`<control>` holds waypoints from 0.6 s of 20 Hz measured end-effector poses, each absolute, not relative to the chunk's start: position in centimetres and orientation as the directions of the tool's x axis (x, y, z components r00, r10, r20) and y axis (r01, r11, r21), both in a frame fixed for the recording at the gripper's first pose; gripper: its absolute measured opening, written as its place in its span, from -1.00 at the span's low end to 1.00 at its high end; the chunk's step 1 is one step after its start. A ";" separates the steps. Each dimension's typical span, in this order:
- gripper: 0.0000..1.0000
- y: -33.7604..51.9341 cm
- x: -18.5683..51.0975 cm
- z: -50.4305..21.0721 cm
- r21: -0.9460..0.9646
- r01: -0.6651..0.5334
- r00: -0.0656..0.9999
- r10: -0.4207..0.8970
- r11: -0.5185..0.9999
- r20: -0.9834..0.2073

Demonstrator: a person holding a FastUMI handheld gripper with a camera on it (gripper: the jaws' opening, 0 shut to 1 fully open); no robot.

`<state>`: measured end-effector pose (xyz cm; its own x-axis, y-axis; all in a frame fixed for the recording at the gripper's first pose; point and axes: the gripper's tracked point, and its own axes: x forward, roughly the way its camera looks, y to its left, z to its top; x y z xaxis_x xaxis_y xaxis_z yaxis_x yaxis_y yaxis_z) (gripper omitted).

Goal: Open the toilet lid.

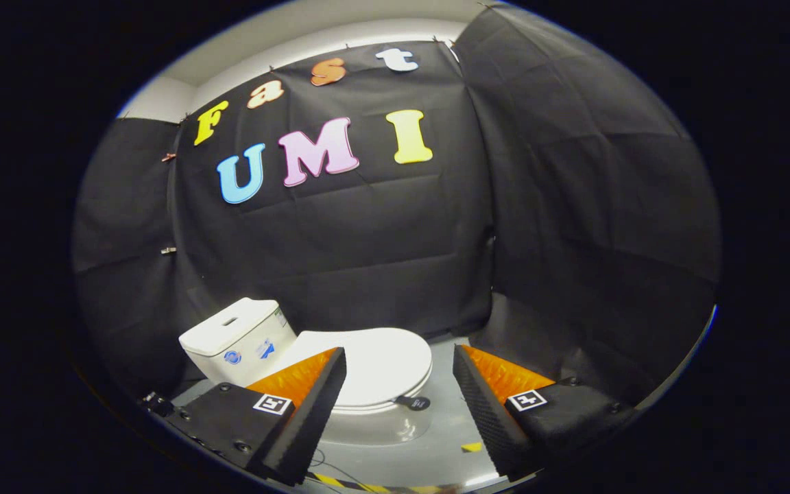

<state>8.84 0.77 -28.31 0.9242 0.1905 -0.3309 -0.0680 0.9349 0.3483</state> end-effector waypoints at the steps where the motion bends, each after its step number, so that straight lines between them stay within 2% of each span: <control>1: 0.97 0.9 9.1 -29.5 0.379 -0.059 0.913 0.203 0.924 -0.354; 9: 0.97 1.5 12.4 -38.2 0.598 0.021 0.815 0.333 0.801 -0.475; 12: 0.98 -0.2 14.3 -42.9 0.640 0.110 0.787 0.326 0.761 -0.524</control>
